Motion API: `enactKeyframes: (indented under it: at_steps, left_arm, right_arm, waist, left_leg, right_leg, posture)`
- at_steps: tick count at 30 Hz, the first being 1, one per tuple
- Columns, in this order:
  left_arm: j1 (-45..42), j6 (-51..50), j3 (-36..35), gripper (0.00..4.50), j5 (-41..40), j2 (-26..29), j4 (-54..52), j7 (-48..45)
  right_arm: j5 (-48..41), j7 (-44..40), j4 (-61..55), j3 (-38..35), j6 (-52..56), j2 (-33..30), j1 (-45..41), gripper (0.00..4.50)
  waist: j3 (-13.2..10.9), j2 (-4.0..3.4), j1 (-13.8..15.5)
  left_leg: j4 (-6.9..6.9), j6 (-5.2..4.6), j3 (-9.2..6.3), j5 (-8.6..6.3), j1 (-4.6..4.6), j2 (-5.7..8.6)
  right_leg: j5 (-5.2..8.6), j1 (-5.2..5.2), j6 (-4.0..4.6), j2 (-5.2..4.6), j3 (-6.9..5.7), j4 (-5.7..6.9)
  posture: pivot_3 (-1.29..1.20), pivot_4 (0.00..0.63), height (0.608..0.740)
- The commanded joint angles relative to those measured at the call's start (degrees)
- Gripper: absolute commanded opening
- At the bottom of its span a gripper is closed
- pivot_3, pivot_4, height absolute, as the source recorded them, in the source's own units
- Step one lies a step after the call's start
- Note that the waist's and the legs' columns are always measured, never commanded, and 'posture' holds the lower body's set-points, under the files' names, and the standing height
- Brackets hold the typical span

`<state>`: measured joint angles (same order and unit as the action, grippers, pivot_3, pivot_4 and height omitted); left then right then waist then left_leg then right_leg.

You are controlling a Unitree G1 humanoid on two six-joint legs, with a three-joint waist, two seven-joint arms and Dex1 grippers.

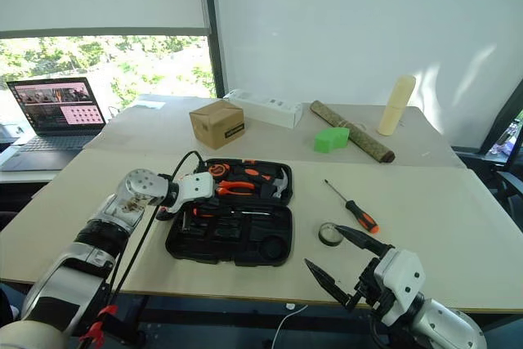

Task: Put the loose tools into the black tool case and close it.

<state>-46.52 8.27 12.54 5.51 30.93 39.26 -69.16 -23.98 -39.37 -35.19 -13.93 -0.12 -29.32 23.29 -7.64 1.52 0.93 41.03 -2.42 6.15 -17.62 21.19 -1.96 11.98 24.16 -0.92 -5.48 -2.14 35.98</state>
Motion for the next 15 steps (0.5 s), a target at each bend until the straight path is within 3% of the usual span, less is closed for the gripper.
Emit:
enactKeyframes:
  at_steps: [1,2,6,12,15]
  left_arm:
    - [2.51,-0.60,-5.57,0.55,-9.07,1.45,-1.25,-6.24]
    - [3.27,0.43,-8.02,0.73,-12.09,2.25,-1.24,-8.14]
    - [7.58,1.83,-17.77,2.23,-21.97,6.97,-0.78,-13.56]
    - [19.81,-5.10,-23.86,4.29,-27.03,16.20,-5.29,-17.81]
    - [25.34,-5.75,-26.01,4.41,-29.15,17.92,-9.08,-19.49]
  right_arm:
    - [-2.94,-0.76,1.32,-8.03,-2.45,0.34,4.40,4.50]
    - [-3.13,-1.16,2.43,-9.89,-3.12,0.58,5.89,4.50]
    - [-2.66,-3.54,8.58,-15.39,-6.89,1.93,11.56,4.50]
    - [-1.54,-5.24,14.03,-17.26,-10.23,2.02,13.01,4.50]
    - [-3.58,-2.80,10.62,-17.67,-5.47,-1.23,8.02,4.50]
  waist:
    - [-0.02,0.04,-0.15]
    - [-0.03,0.02,-0.23]
    - [-0.12,0.09,-0.58]
    - [-0.19,-0.04,-1.38]
    - [-0.23,-0.09,-1.58]
  left_leg:
    - [-0.01,0.00,0.00,0.00,0.02,0.00]
    - [-0.03,-0.02,0.01,-0.01,0.07,0.00]
    - [-0.08,-0.03,0.04,-0.02,0.18,-0.02]
    - [-0.29,-0.04,0.08,-0.04,-0.05,-0.11]
    - [-0.27,-0.07,0.14,-0.07,-0.04,-0.09]
  right_leg:
    - [0.00,0.01,0.03,0.03,-0.01,-0.02]
    - [-0.01,0.07,0.03,0.04,-0.01,-0.06]
    - [0.04,0.20,0.06,0.09,-0.01,-0.12]
    - [0.14,0.11,0.07,0.04,0.07,-0.15]
    - [0.15,0.12,0.03,-0.14,0.07,-0.11]
  posture:
    - [0.00,0.150,0.740]
    - [0.00,0.150,0.740]
    - [0.00,0.150,0.740]
    - [0.00,0.150,0.740]
    - [0.00,0.150,0.740]
